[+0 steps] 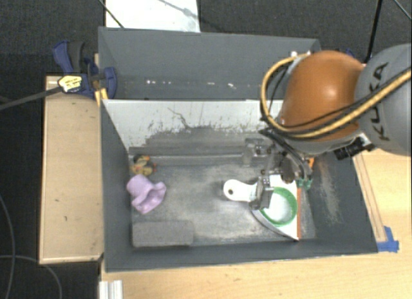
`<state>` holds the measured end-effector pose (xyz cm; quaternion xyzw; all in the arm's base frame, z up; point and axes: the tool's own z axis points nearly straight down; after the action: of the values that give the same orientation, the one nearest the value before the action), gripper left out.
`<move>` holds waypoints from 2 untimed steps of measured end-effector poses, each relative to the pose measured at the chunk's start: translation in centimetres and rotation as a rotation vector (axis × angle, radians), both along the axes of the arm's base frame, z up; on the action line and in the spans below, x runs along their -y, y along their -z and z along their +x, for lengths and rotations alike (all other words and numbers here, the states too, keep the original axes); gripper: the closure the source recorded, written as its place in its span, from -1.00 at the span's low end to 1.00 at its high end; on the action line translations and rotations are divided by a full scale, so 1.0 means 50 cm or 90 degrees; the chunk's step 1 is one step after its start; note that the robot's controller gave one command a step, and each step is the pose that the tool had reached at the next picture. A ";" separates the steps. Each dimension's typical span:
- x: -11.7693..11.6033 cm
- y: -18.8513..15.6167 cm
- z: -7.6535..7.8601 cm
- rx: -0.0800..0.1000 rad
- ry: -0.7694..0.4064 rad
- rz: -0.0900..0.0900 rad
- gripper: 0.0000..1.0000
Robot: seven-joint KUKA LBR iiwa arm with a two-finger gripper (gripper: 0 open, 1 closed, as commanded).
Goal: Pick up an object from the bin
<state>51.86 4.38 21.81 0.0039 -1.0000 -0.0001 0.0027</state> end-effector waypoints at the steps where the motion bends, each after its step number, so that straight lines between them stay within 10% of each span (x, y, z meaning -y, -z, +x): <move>1: 0.000 -0.009 0.003 0.005 0.001 0.000 -1.00; 2: 0.024 0.026 -0.011 0.008 -0.051 0.001 -1.00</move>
Offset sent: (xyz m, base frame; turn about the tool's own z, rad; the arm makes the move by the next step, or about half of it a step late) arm -0.0192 -0.0341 -0.0436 -0.1926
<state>51.30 3.20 20.52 0.0437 -0.9990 -0.0007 -0.0039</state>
